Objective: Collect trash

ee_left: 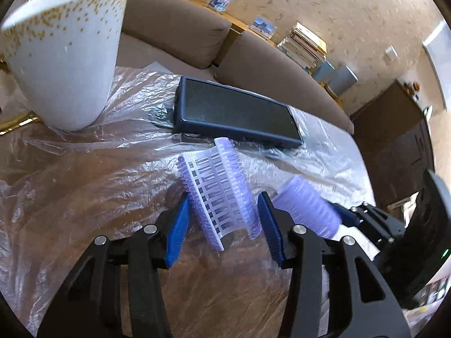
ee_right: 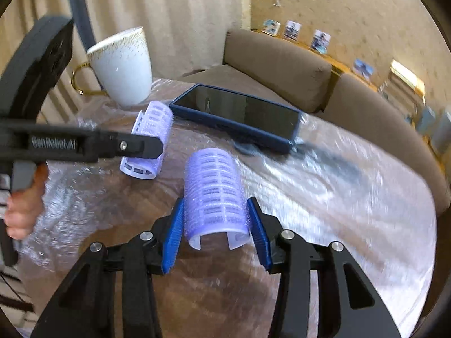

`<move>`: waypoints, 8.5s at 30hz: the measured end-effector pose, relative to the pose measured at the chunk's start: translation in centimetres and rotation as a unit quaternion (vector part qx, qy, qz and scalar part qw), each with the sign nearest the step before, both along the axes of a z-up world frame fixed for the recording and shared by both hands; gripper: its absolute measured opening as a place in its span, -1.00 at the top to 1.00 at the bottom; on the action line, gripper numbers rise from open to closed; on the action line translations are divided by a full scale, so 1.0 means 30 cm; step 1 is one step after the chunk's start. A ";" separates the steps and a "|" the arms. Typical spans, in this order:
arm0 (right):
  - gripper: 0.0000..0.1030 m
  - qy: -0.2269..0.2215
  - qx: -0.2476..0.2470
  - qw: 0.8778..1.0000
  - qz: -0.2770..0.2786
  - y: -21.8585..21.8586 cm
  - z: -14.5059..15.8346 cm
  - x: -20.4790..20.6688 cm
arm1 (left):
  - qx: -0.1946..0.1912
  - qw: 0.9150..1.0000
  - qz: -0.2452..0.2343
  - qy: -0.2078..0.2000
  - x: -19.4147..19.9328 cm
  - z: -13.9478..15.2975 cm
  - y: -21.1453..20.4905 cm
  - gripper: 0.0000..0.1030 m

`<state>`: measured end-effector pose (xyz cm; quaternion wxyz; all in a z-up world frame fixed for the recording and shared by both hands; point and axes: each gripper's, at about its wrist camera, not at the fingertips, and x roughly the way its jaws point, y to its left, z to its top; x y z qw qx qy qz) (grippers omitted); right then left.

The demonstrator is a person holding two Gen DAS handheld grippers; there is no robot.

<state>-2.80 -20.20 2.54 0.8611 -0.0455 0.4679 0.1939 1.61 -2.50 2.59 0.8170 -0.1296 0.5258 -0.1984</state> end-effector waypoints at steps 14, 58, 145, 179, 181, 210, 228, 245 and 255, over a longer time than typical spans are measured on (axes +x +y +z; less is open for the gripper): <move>0.18 0.001 0.083 0.994 -0.065 -0.117 0.037 -0.232 | 0.050 0.997 -0.035 -0.056 -0.216 0.070 -0.028 0.04; 0.18 0.025 0.154 0.986 -0.056 -0.193 0.103 -1.032 | 0.086 0.985 -0.102 -0.108 -1.002 0.145 -0.064 0.04; -0.92 -0.020 -0.031 0.953 -0.300 -0.642 0.028 -0.172 | 0.201 0.965 0.085 -0.143 -0.207 0.078 0.162 -0.97; -0.93 0.000 -0.055 0.950 -0.309 -0.680 -0.075 -0.074 | 0.199 0.972 0.094 -0.079 -0.076 -0.038 0.204 -0.97; -0.93 0.000 -0.055 0.950 -0.309 -0.680 -0.074 -0.073 | 0.199 0.972 0.094 -0.079 -0.076 -0.037 0.204 -0.97; -0.93 0.000 -0.055 0.950 -0.309 -0.678 -0.076 -0.078 | 0.199 0.972 0.094 -0.079 -0.075 -0.037 0.205 -0.98; -0.93 0.000 -0.055 0.950 -0.309 -0.682 -0.072 -0.074 | 0.199 0.972 0.094 -0.079 -0.075 -0.038 0.206 -0.97; -0.93 0.000 -0.055 0.950 -0.308 -0.683 -0.073 -0.073 | 0.199 0.972 0.094 -0.079 -0.078 -0.039 0.209 -0.98; -0.93 0.000 -0.055 0.950 -0.308 -0.682 -0.072 -0.072 | 0.199 0.972 0.094 -0.079 -0.076 -0.039 0.207 -0.98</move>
